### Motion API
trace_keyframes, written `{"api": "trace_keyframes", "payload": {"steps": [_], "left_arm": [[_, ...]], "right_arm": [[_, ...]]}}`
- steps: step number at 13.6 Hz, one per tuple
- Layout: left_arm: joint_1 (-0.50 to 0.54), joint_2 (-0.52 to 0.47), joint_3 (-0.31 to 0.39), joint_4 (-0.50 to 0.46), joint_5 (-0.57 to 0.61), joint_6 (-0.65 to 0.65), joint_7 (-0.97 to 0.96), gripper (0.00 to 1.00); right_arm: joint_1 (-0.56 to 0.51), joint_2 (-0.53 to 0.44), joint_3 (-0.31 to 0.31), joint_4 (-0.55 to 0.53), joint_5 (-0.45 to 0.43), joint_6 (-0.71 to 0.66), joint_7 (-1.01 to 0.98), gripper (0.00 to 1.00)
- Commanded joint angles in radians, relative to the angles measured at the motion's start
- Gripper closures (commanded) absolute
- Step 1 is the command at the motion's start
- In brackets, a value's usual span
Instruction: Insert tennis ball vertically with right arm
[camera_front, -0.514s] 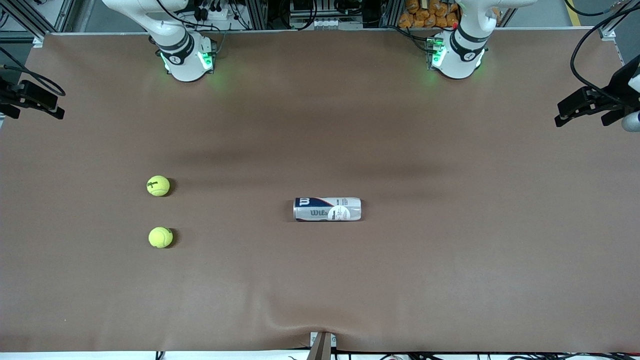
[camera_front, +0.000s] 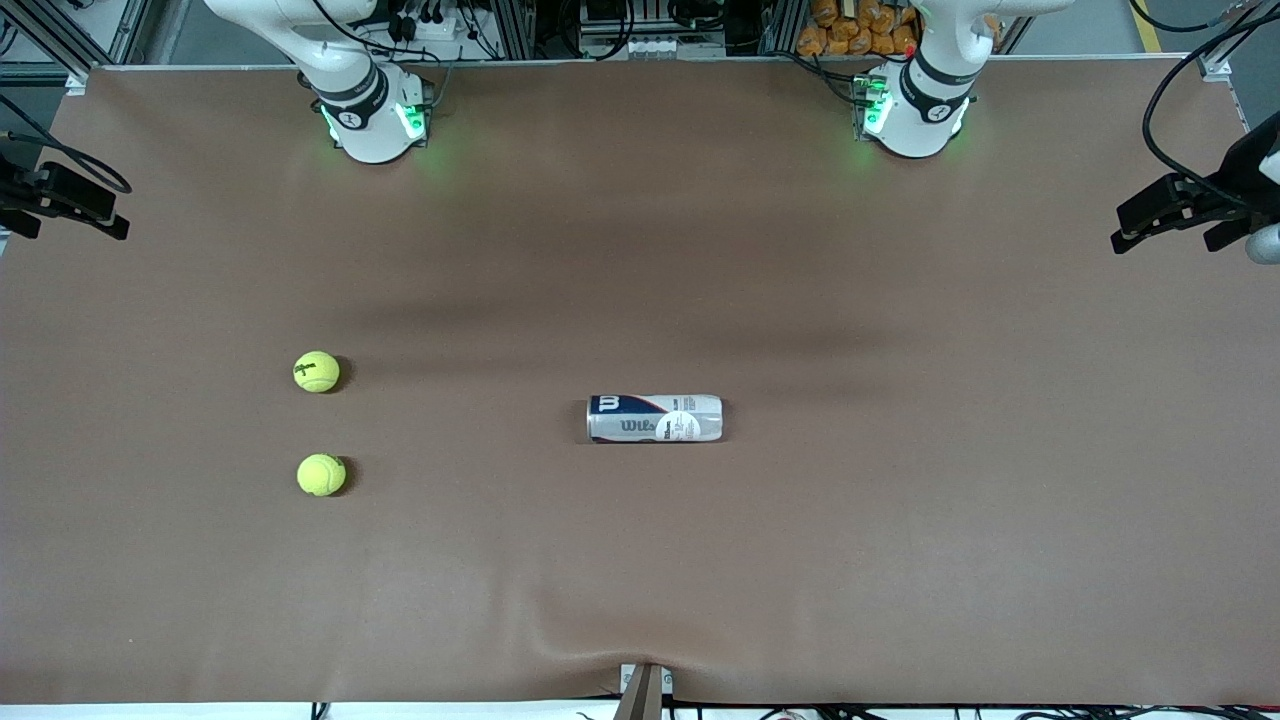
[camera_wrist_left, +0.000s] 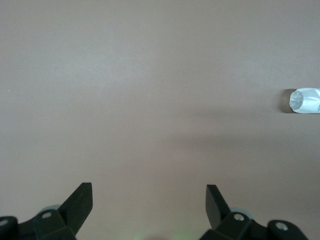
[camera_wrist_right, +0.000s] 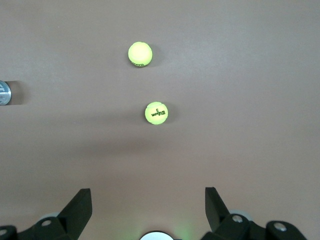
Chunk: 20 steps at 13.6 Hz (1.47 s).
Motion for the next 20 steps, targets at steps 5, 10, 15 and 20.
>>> {"api": "trace_keyframes", "payload": {"steps": [5, 10, 15, 20], "left_arm": [[-0.025, 0.036, -0.022, 0.022, 0.083, -0.055, 0.058, 0.00], [-0.033, 0.132, -0.045, 0.025, 0.036, -0.058, 0.066, 0.00], [-0.036, 0.232, -0.125, 0.034, -0.027, -0.023, 0.088, 0.00], [-0.111, 0.344, -0.191, 0.070, -0.021, 0.088, 0.096, 0.00]], "right_arm": [[-0.007, 0.036, 0.004, 0.012, -0.008, -0.009, -0.006, 0.00], [-0.004, 0.062, 0.004, 0.014, -0.008, -0.004, -0.006, 0.00], [0.008, 0.080, 0.007, 0.014, -0.006, -0.004, -0.005, 0.00], [0.005, 0.079, 0.007, 0.014, -0.005, -0.006, -0.006, 0.00]]}}
